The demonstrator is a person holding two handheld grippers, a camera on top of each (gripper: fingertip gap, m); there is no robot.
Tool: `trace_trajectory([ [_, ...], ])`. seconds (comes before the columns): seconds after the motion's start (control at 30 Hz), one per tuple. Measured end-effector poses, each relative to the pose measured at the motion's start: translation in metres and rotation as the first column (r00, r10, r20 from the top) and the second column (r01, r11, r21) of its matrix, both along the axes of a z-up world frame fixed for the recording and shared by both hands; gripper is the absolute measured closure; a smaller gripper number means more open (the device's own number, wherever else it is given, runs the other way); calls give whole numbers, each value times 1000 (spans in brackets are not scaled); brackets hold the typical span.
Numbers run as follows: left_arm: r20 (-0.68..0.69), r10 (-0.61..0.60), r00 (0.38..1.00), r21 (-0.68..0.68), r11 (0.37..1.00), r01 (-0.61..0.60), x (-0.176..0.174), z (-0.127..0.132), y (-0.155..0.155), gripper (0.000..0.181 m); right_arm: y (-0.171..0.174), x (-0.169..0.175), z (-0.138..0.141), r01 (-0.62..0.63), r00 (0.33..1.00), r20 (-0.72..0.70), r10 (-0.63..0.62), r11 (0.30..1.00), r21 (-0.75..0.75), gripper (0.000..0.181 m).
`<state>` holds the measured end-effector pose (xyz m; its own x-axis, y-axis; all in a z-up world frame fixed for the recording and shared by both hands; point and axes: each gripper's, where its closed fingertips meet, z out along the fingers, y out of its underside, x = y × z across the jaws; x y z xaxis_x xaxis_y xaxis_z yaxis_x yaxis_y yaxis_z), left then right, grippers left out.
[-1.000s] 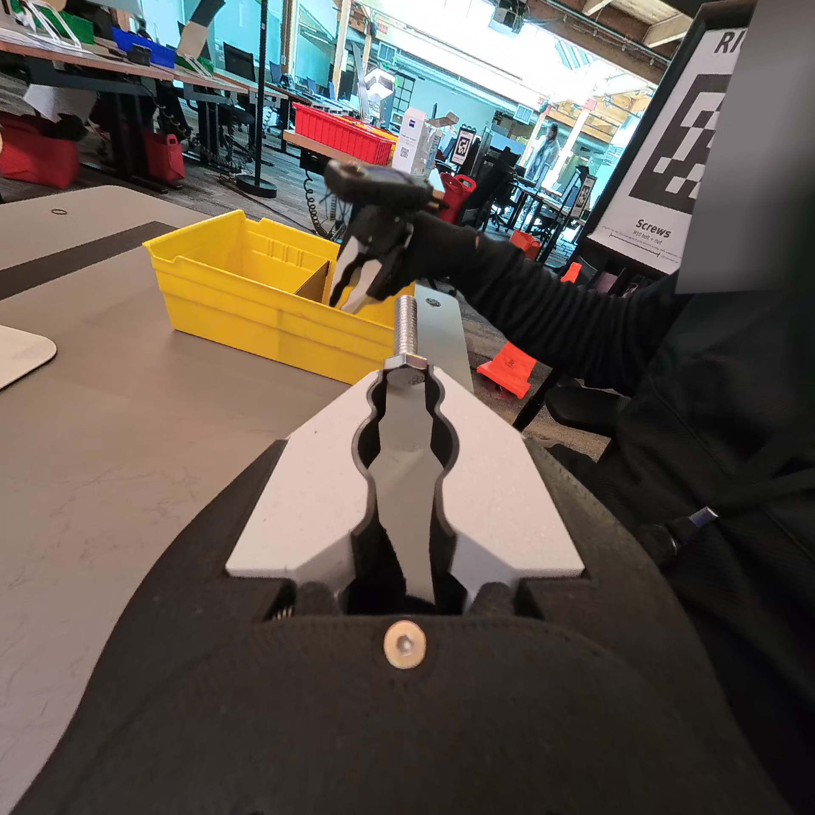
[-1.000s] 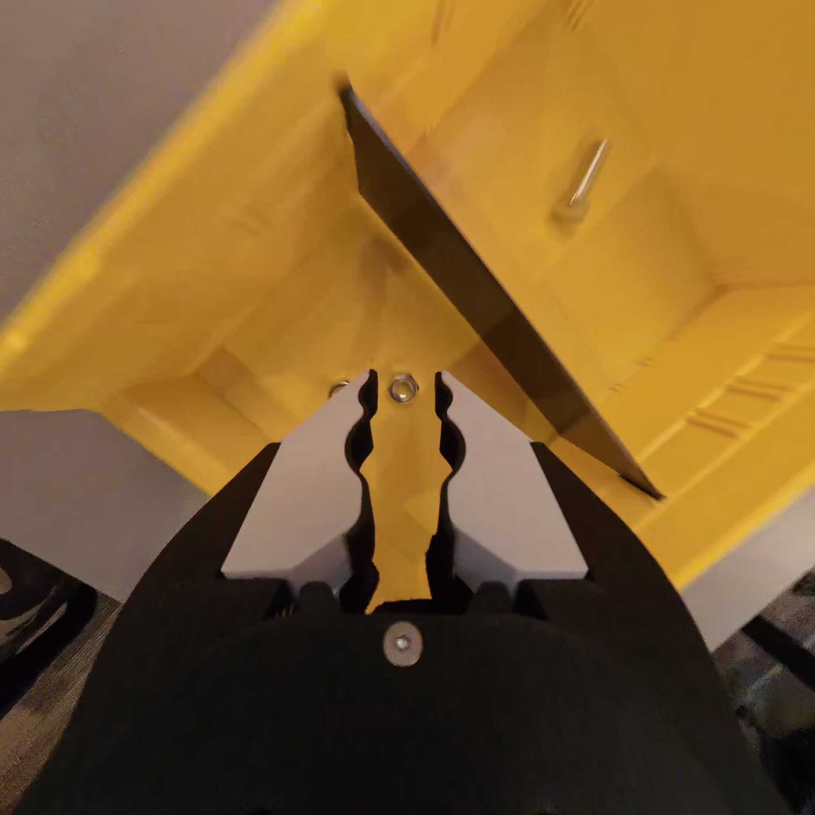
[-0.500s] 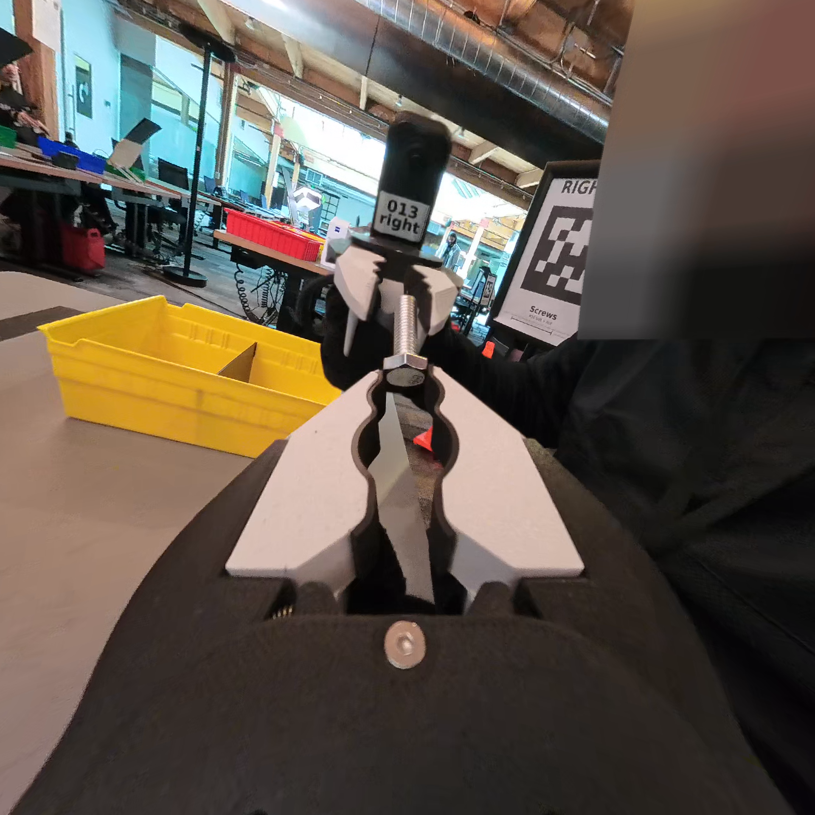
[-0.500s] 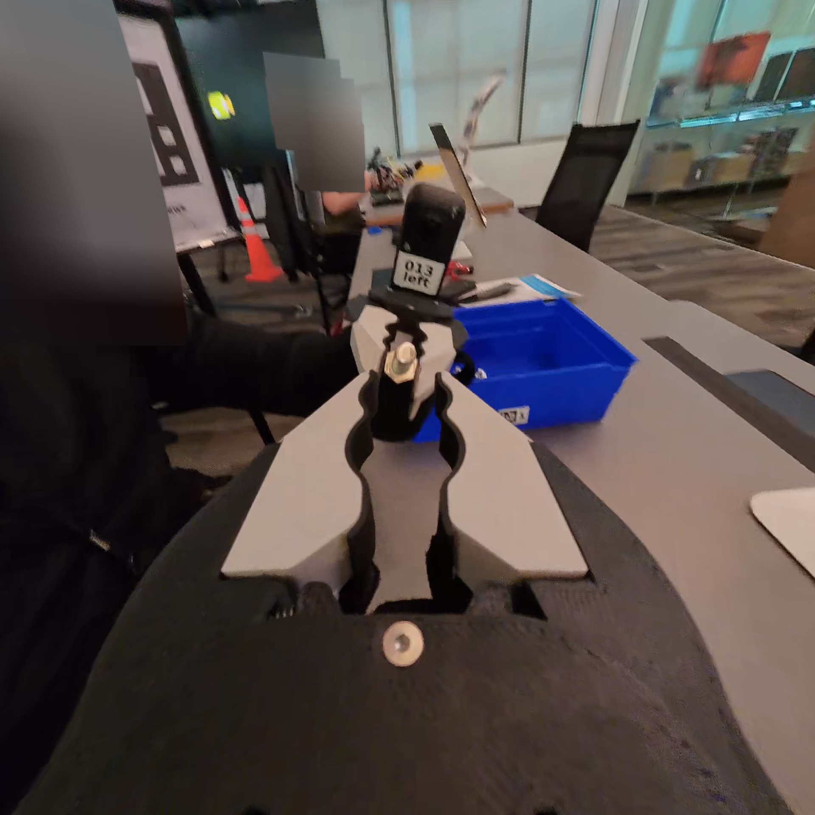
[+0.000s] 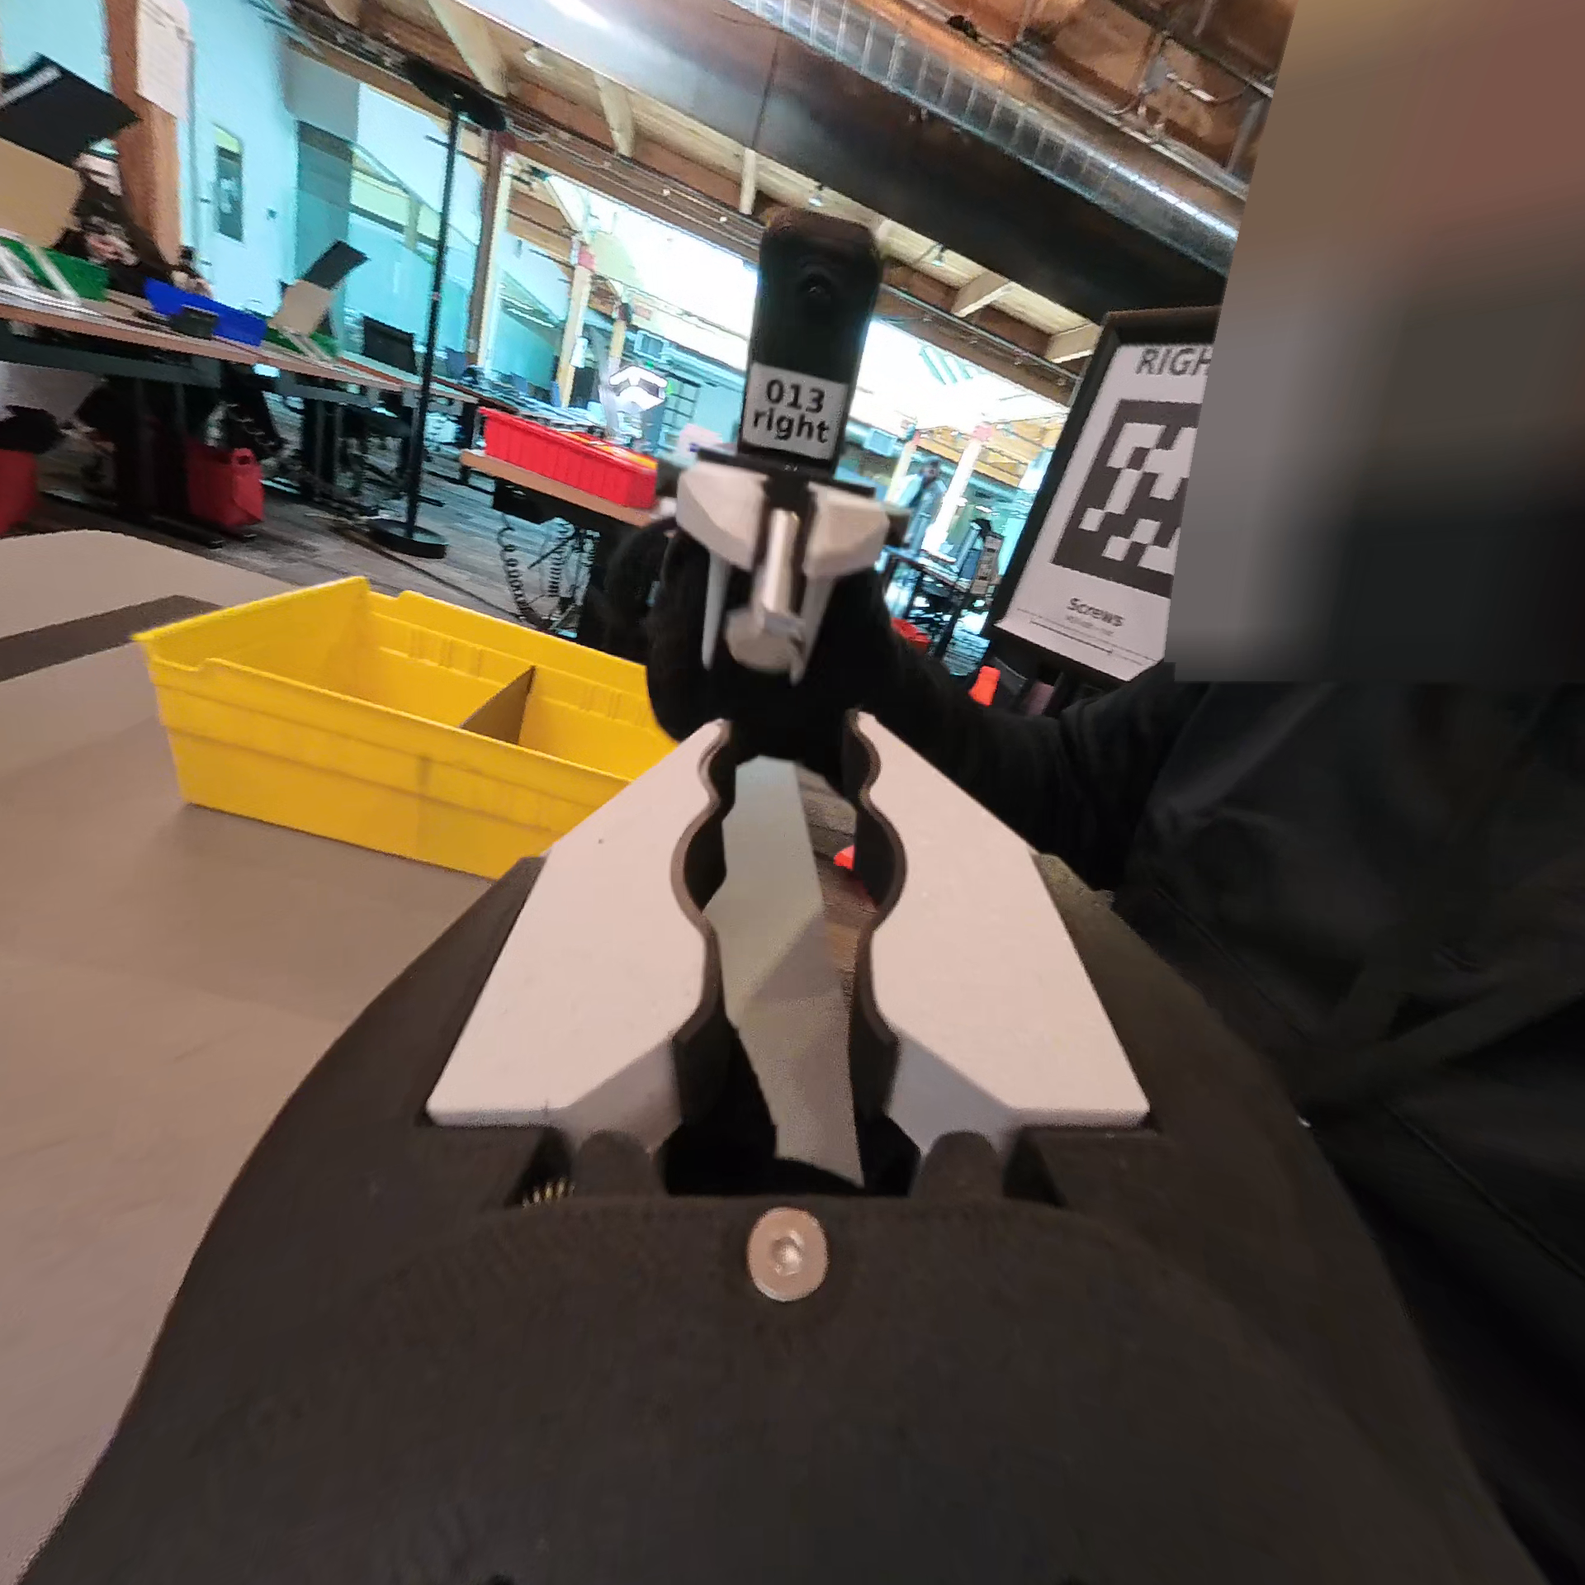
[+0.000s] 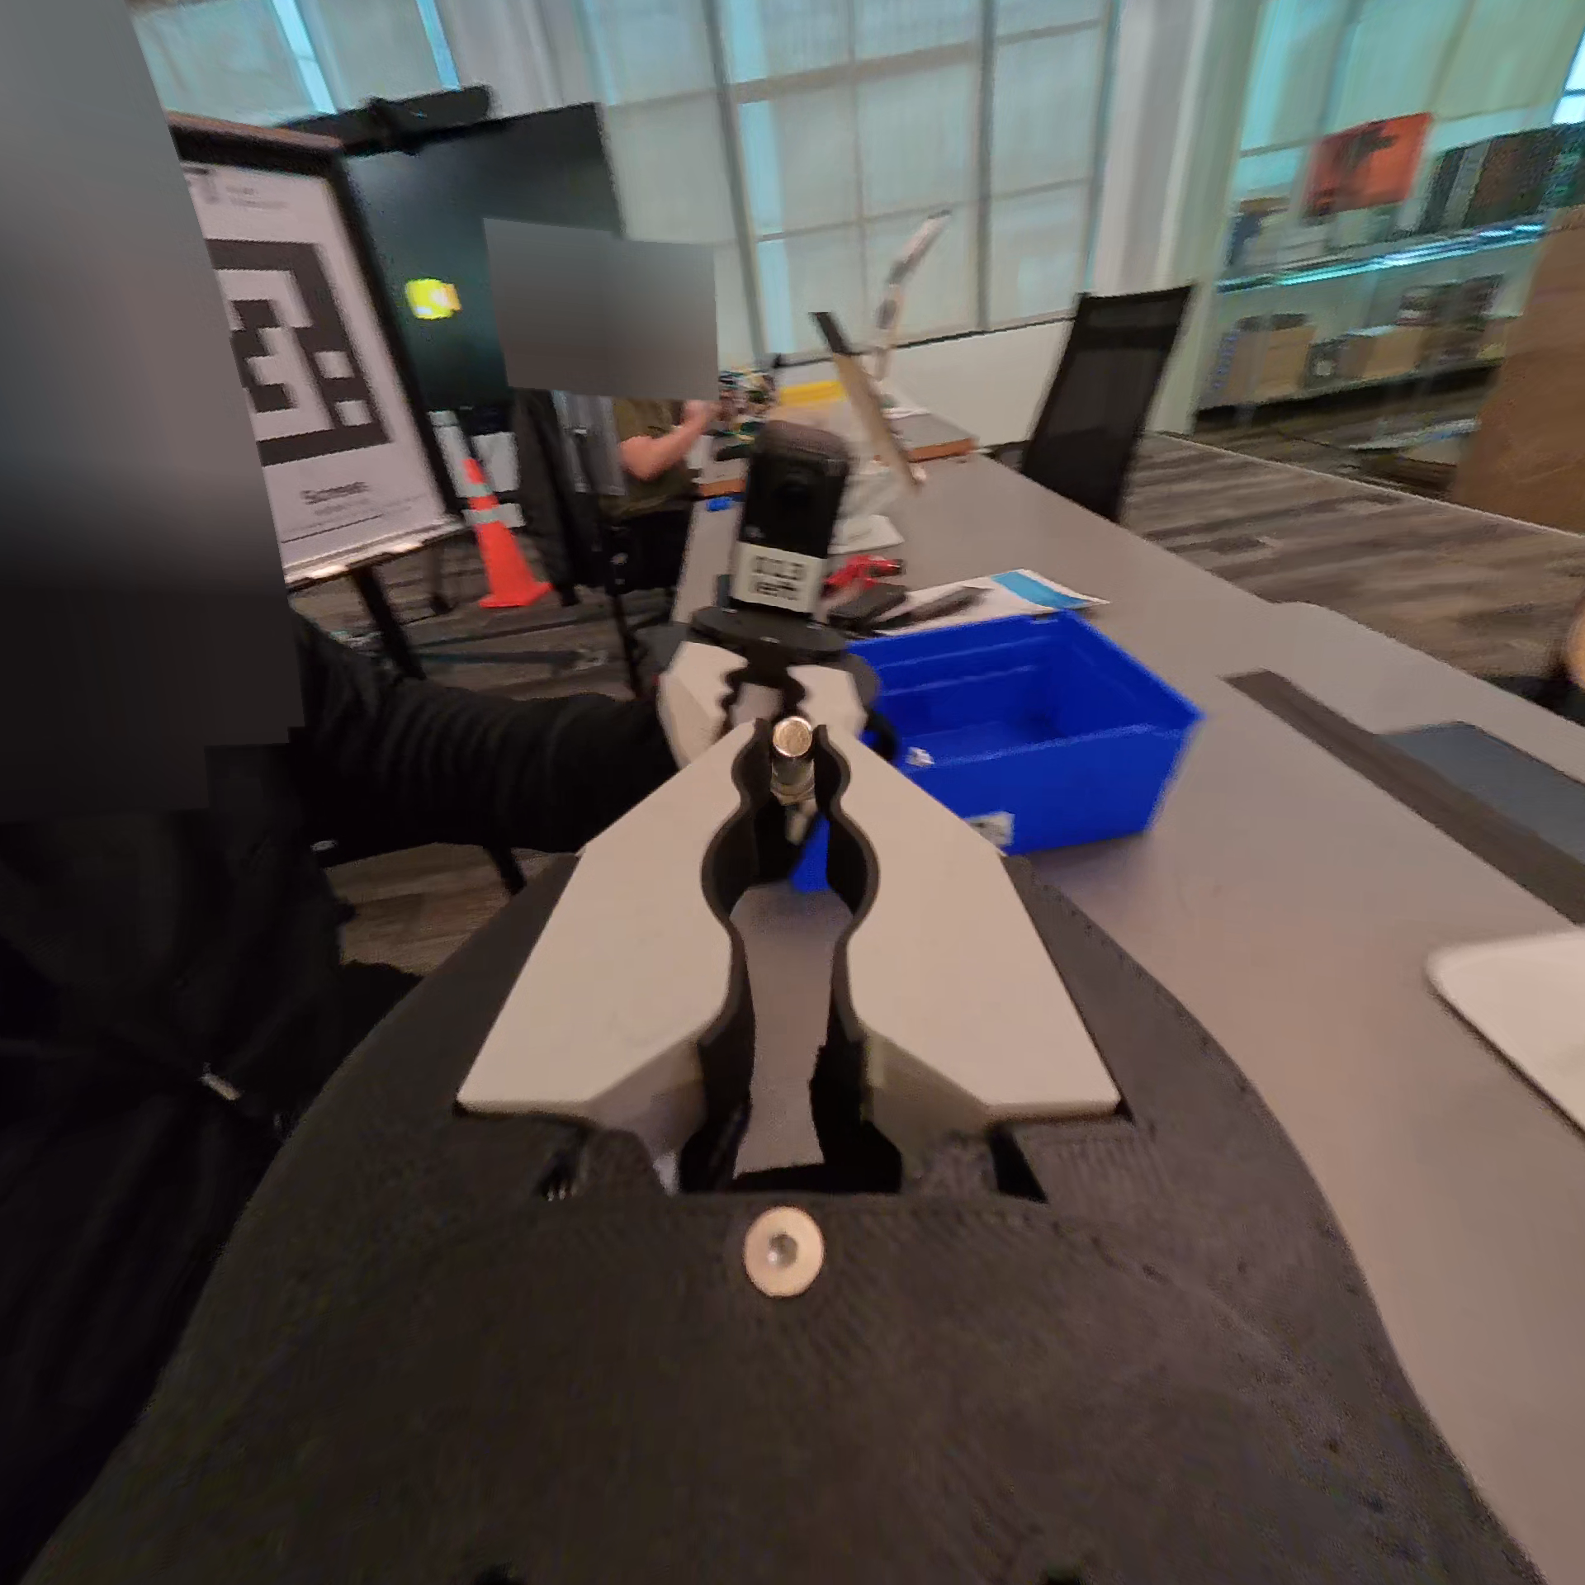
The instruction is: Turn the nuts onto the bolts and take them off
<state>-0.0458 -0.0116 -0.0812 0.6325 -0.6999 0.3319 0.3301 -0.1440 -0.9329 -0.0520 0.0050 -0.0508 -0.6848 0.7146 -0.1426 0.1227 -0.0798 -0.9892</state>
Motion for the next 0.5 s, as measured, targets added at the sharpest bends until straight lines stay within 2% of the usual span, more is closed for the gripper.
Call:
trace_trajectory([
  [0.07,-14,41,999,-2,999,-41,-11,1,1,159,43,0,-1,121,991,47,-123,991,57,174],
  [0.13,-35,83,996,7,997,-83,-22,3,0,170,103,3,-15,268,949,114,-293,943,198,173],
  [0.23,-67,108,992,12,994,-107,-30,5,0,179,201,17,-51,415,812,225,-538,804,425,173],
  [0.37,-150,138,979,-19,990,-143,-32,-2,5,180,289,44,-121,355,581,405,-706,668,654,174],
  [0.5,-224,153,962,-62,983,-171,-30,-13,11,180,326,62,-183,200,393,541,-743,644,739,174],
])
